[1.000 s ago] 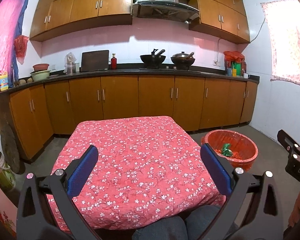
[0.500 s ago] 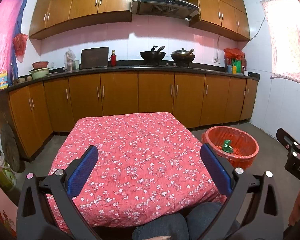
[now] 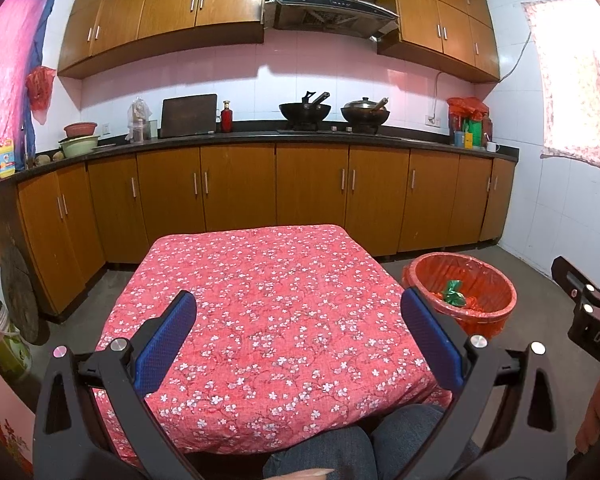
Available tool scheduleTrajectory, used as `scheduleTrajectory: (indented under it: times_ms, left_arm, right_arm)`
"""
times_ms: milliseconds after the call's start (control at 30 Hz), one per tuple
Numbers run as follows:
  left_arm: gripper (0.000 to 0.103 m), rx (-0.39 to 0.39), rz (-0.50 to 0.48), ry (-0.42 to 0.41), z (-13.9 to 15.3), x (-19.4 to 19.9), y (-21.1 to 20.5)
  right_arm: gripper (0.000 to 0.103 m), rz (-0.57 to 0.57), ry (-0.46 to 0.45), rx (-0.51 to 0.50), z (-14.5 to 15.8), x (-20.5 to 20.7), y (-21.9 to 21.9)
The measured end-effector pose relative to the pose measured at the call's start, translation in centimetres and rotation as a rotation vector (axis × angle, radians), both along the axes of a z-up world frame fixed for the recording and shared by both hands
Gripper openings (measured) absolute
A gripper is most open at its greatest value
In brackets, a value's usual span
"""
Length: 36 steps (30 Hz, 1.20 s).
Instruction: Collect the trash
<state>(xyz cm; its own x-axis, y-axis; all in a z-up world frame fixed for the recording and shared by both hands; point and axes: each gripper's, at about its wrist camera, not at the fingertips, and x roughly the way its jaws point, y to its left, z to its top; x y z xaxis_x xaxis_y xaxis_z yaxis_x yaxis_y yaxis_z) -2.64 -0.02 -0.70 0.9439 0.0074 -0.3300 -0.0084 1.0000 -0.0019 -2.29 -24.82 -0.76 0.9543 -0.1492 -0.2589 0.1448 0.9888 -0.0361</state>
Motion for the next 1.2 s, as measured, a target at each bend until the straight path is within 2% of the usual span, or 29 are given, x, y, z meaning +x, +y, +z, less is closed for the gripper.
scheduleTrajectory:
  times_ms: [1200]
  left_arm:
    - [0.101, 0.001, -0.006, 0.005, 0.16, -0.02, -0.49]
  right_arm:
    - [0.099, -0.002, 0.008, 0.007, -0.22, 0.32, -0.2]
